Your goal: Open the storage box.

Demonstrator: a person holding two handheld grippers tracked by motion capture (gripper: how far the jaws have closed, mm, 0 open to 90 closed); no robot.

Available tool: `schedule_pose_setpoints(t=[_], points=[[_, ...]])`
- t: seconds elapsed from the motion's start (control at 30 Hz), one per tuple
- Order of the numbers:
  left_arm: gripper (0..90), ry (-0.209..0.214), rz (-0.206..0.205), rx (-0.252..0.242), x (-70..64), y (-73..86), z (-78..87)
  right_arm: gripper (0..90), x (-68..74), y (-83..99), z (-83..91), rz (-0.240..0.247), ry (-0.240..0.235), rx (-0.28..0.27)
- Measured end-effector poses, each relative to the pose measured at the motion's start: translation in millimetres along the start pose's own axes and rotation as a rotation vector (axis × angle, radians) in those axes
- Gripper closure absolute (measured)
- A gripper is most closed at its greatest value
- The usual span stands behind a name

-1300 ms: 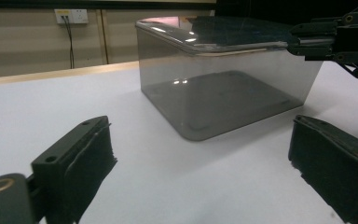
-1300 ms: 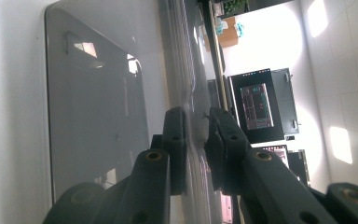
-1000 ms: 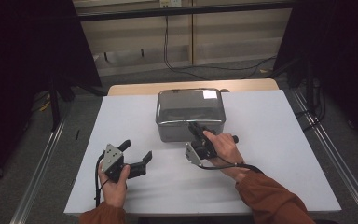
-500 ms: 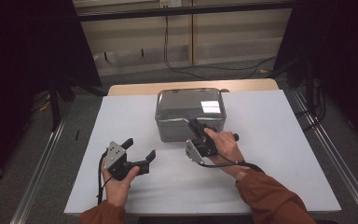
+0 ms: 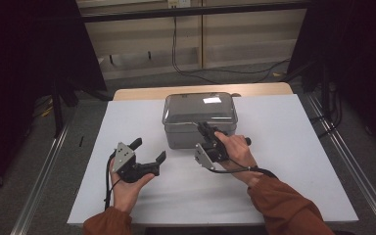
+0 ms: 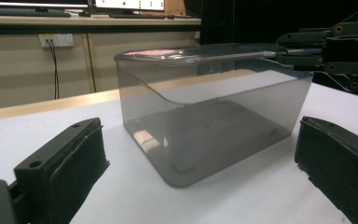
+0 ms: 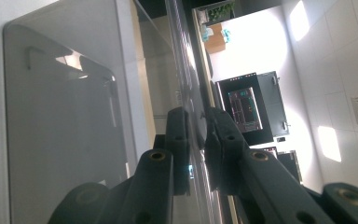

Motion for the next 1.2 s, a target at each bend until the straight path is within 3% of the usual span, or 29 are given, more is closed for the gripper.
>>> schedule_pose_setpoints(t=[0.13,0.23,0.37,0.6,0.77,0.97,1.03,1.1,1.2], points=[[1.7,0.001,-0.021,0.000,3.8,-5.5,-8.9,80.7,-4.1,-0.8,-1.1,0.003,0.002,-0.001],[2.5,0.015,-0.014,-0.008,6.8,-10.4,-17.8,80.9,-6.7,-1.1,-1.5,0.001,0.006,0.001],[2.9,0.013,-0.053,0.008,10.8,-14.3,-29.9,81.1,-9.4,-1.5,-2.5,0.000,0.011,-0.003],[3.7,0.018,-0.068,0.018,18.6,-17.6,-51.5,81.6,-14.6,-2.6,-4.6,0.007,0.013,-0.005],[4.2,0.005,-0.136,0.020,24.3,-22.2,-67.1,81.7,-16.3,-2.2,-5.3,0.010,0.018,-0.008],[4.4,-0.004,-0.101,-0.005,28.2,-20.0,-76.9,81.7,-15.4,-2.9,-4.9,0.022,0.010,-0.004],[4.9,-0.013,-0.115,-0.011,29.6,-21.1,-75.9,81.5,-13.5,-2.8,-4.5,0.019,0.008,-0.005],[5.1,-0.011,-0.095,-0.033,30.5,-21.8,-76.3,81.3,-11.6,-3.0,-3.6,0.022,0.006,-0.001],[7.2,-0.019,-0.101,-0.025,31.6,-20.7,-76.5,80.9,-8.6,-2.1,-2.5,0.013,0.003,0.003]])
Point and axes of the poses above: each handheld gripper's, and its own axes: z roughly backward along the jaws, y roughly out of its underside, x roughly to its left, the point moved 4 cm from there along -z, roughly forward along the jaws, and after that the axes turned 10 degrees about y, right-handed, at the moved point
